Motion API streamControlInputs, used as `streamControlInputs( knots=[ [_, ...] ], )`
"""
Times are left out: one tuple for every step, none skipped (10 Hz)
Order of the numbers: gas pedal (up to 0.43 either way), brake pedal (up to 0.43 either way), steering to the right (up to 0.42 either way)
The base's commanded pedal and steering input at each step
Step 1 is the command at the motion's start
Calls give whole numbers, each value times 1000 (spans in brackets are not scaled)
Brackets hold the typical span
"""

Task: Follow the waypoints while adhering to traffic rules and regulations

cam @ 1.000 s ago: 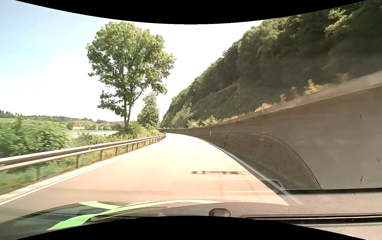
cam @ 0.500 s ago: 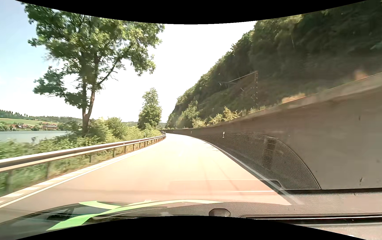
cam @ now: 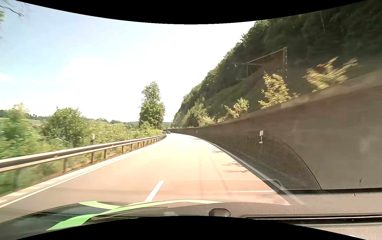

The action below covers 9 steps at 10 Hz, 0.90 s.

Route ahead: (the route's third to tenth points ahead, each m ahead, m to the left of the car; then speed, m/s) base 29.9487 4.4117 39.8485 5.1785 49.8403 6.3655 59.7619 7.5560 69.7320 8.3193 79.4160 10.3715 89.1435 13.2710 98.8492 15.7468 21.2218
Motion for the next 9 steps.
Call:
streamControlInputs(
  knots=[
    [150,0,-18],
    [169,0,-18],
    [169,0,-18],
    [189,0,-18],
    [197,0,-18],
    [209,0,-18],
    [220,0,-19],
    [228,0,-18],
    [240,0,-18]
  ],
)
